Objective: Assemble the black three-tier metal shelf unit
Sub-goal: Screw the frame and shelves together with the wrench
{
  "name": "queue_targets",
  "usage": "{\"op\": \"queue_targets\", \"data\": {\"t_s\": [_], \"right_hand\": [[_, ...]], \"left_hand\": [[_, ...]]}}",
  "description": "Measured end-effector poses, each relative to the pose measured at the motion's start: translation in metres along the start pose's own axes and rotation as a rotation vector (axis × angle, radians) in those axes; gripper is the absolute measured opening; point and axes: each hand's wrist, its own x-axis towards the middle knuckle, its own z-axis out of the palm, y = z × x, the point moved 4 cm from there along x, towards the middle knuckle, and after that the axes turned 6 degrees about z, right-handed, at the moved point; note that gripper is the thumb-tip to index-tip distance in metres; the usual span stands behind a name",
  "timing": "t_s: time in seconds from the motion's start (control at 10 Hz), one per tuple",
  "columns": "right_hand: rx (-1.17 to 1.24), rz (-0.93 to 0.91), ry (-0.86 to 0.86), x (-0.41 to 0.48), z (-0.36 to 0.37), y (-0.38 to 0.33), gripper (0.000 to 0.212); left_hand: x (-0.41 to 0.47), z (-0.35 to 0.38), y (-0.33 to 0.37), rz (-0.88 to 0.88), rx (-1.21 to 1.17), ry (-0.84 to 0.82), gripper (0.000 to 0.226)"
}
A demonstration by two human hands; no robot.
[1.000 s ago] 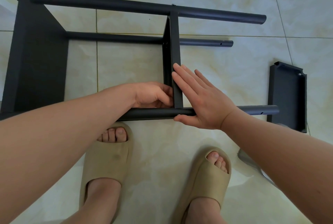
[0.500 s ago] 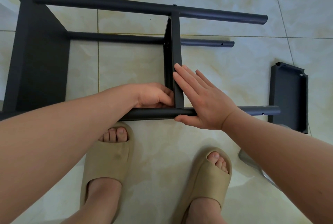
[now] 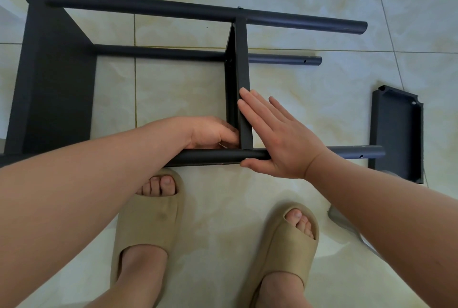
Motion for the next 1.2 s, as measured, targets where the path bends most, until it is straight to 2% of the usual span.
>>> {"op": "queue_targets", "data": {"t_s": [0.1, 0.2, 0.5, 0.7, 0.8, 0.9, 1.1, 1.2], "right_hand": [[0.002, 0.000, -0.001, 0.0004, -0.0001, -0.0001, 0.099], [0.001, 0.002, -0.004, 0.0004, 0.0002, 0.0000, 0.099], [0.005, 0.003, -0.010, 0.0007, -0.0006, -0.0003, 0.099], [0.012, -0.001, -0.001, 0.0009, 0.0000, -0.0005, 0.099], [0.012, 0.000, 0.000, 0.0007, 0.0003, -0.0001, 0.099], [0.012, 0.000, 0.005, 0.0005, 0.0002, -0.0001, 0.099], [0.013, 0.001, 0.003, 0.0004, -0.0004, -0.0004, 0.099], [0.012, 0.002, 0.001, 0.0000, -0.0002, -0.0003, 0.099]], "left_hand": [[0.0019, -0.0017, -0.0033, 0.008, -0.028, 0.012, 0.023], [0.0022, -0.0014, -0.0025, 0.027, -0.083, 0.000, 0.016], [0.0002, 0.0019, 0.0015, 0.051, -0.186, -0.089, 0.028], [0.0019, 0.0021, -0.0014, 0.001, -0.236, -0.062, 0.015], [0.0013, 0.0000, -0.0010, 0.012, -0.044, 0.002, 0.015], [0.0009, -0.0016, -0.0020, 0.004, -0.011, 0.017, 0.043], [0.0035, -0.0009, -0.0022, 0.038, -0.097, -0.015, 0.018], [0.0026, 0.0000, -0.0003, 0.045, -0.134, -0.032, 0.018]]}}
